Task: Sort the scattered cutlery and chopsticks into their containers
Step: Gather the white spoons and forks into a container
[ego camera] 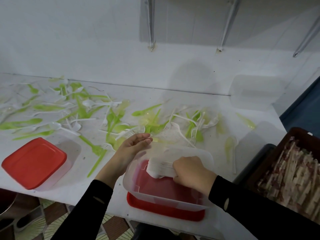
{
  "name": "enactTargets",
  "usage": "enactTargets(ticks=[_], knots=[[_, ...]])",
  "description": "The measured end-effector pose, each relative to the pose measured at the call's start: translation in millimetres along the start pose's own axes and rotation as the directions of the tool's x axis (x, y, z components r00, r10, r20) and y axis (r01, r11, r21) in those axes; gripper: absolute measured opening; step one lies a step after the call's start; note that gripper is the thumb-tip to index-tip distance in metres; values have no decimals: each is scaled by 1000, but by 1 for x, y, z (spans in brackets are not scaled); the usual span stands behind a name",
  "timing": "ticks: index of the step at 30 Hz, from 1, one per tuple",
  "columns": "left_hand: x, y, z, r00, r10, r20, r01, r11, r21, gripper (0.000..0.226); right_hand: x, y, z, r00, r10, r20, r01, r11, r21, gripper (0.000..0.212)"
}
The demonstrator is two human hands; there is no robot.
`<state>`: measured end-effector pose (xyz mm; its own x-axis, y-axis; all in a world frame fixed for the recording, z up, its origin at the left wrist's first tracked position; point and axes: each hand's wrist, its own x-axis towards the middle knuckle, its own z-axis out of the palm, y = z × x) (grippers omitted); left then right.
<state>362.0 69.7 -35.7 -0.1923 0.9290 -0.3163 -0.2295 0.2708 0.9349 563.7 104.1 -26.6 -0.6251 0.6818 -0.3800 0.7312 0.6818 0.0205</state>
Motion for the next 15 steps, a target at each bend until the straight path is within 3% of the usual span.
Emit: enactTargets(ticks=[2, 6, 8, 12, 15], knots=[[0, 0, 1, 1000, -5, -7, 5, 1000, -12, 26, -1, 0, -3, 999, -36, -17, 36, 999, -5, 8], [-1, 0, 2, 1000, 3, -15, -3, 1000, -11, 29, -2, -2, -5, 997, -64, -50, 65, 998, 17, 20], [-2, 0, 2, 1000, 6, -12, -6, 1000, -14, 36, -3, 0, -5, 995, -80, -63, 83, 995, 45, 16], [-1, -1, 0, 999, 32, 3, -32, 999, -17, 31, -5, 1, -25, 991, -87, -106, 109, 966, 234, 34], [2, 0, -6, 993, 121, -14, -122, 992, -43, 16, 2, -3, -62, 967, -55, -251, 148, 916, 372, 42]])
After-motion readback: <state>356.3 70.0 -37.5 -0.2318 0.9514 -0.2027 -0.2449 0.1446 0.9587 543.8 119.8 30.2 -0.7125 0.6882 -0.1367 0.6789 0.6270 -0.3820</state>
